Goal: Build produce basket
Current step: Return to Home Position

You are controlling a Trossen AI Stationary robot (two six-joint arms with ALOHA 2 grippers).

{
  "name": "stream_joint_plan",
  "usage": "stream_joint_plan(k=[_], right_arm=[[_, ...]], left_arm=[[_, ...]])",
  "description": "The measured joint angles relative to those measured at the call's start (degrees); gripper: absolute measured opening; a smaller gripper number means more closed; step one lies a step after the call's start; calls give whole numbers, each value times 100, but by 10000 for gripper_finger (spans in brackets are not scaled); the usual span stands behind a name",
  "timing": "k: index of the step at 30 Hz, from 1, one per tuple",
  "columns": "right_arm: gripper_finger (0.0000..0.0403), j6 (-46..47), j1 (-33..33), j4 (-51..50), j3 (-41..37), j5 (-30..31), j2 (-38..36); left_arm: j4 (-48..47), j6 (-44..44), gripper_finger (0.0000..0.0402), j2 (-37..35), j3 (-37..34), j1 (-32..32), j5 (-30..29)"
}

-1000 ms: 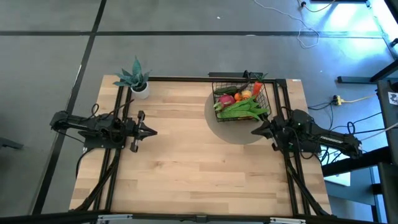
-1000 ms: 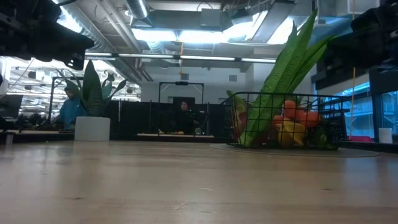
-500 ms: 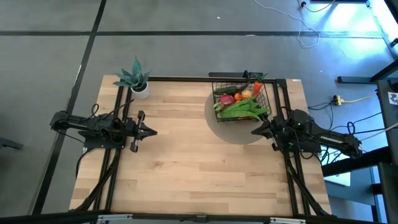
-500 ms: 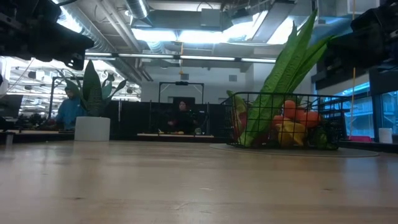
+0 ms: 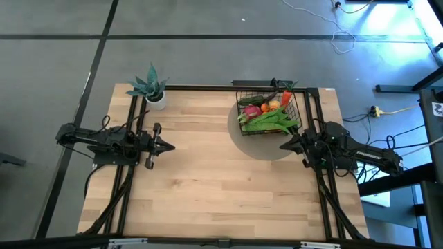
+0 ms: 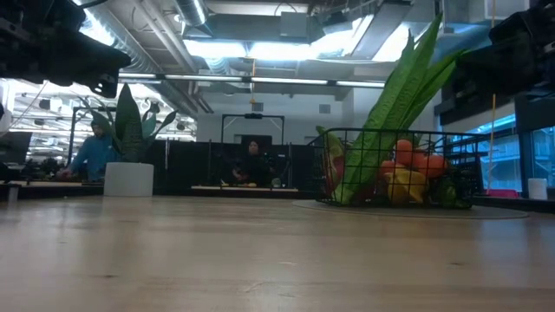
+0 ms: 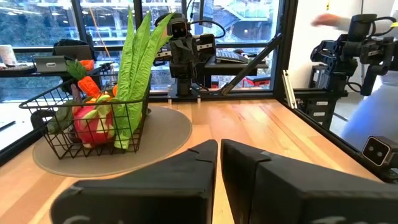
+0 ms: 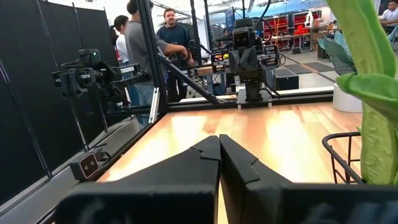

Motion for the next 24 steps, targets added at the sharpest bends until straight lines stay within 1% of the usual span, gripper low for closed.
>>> stream_joint_plan(k=[12, 24], right_arm=[[0, -5, 0, 1, 2, -2, 0], [1, 0, 0, 1, 2, -1, 0]], left_arm=[[0, 0, 29, 1, 0, 1, 0], [0, 1, 13, 1, 0, -1, 0]])
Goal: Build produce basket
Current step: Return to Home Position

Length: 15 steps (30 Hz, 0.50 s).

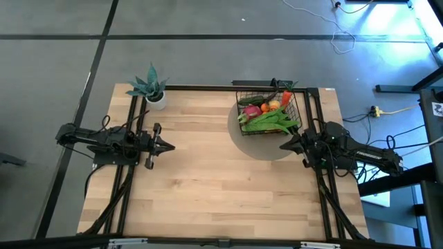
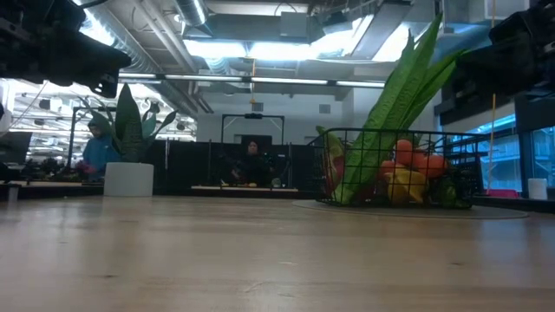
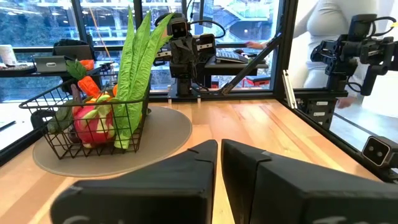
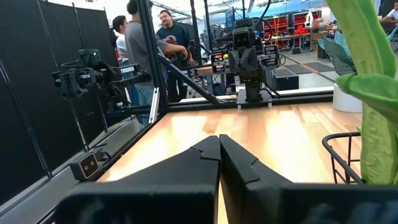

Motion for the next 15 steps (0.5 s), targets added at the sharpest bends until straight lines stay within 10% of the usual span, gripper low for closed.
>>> stream_joint_plan(k=[15], right_arm=[[0, 1, -2, 1, 0, -1, 0]], left_arm=[[0, 1, 10, 0, 0, 0, 0]])
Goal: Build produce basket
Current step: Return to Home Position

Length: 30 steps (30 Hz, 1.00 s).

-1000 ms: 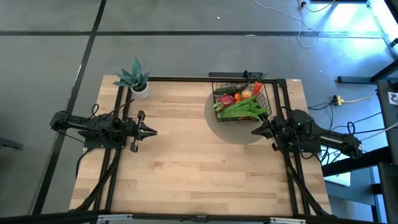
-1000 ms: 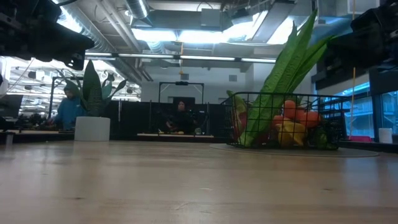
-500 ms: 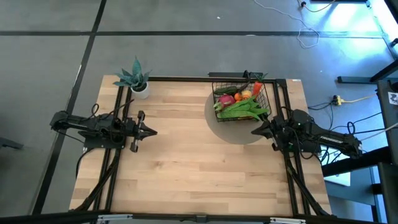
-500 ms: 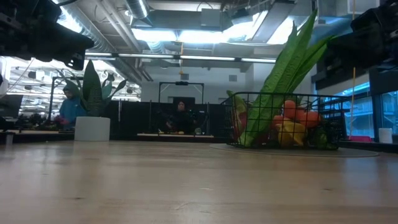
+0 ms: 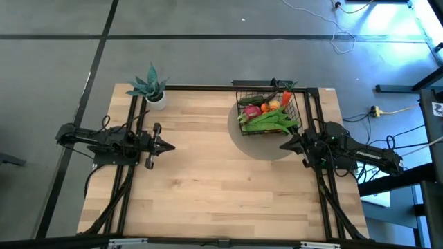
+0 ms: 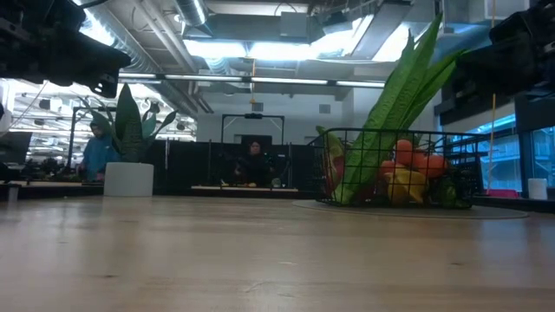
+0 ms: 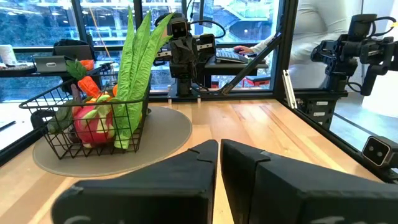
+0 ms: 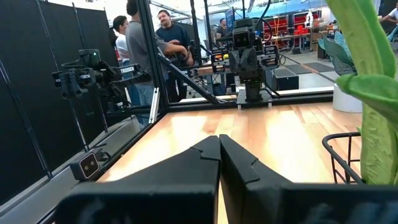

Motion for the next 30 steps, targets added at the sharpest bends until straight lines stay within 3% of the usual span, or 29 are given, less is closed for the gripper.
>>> stream_joint_plan(k=[15, 30], right_arm=[[0, -5, 1, -1, 2, 1, -2], [0, -8, 2, 0, 2, 1, -1]], left_arm=[[-2, 0, 33, 0, 0, 0, 0], [-1, 0, 12, 0, 0, 0, 0]])
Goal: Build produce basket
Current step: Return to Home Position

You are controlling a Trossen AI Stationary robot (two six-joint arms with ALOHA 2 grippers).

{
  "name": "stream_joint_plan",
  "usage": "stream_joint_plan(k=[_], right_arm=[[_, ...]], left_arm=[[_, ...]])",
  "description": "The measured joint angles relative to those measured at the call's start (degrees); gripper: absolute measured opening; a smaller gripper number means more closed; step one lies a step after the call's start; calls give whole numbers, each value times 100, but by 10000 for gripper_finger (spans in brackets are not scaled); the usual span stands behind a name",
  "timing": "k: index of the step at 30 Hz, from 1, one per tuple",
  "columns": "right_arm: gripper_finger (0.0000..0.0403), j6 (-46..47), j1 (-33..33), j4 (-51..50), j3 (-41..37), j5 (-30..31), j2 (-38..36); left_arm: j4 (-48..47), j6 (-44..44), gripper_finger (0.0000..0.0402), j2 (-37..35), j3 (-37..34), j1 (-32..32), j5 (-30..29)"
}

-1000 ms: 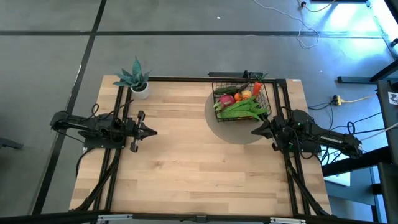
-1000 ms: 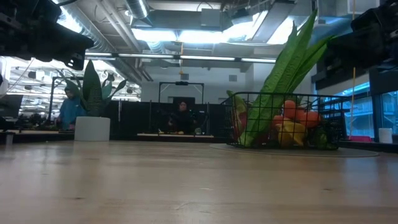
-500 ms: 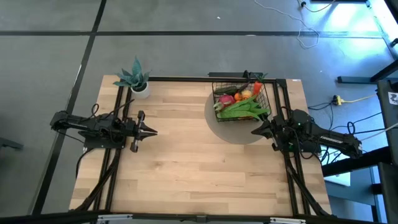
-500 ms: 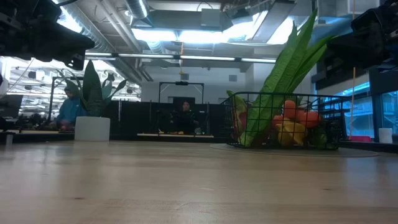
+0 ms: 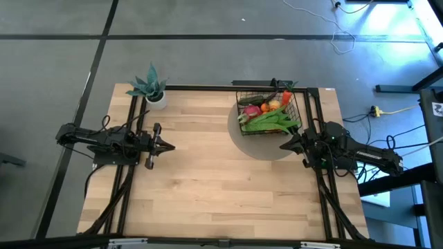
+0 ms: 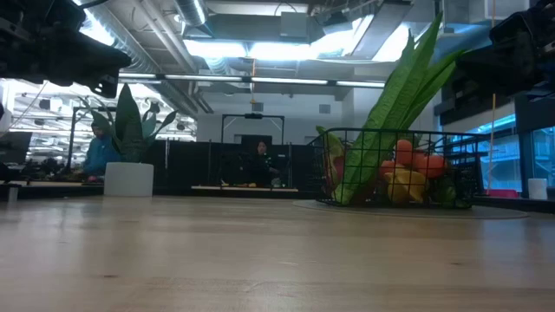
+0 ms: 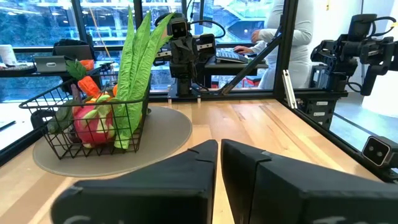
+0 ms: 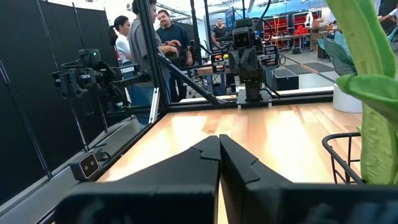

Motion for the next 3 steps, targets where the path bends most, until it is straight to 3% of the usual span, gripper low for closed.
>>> stream_joint_plan(k=[3], right_arm=[[0, 7, -1, 0, 0, -1, -1]], left_arm=[[1, 0, 7, 0, 0, 1, 0]])
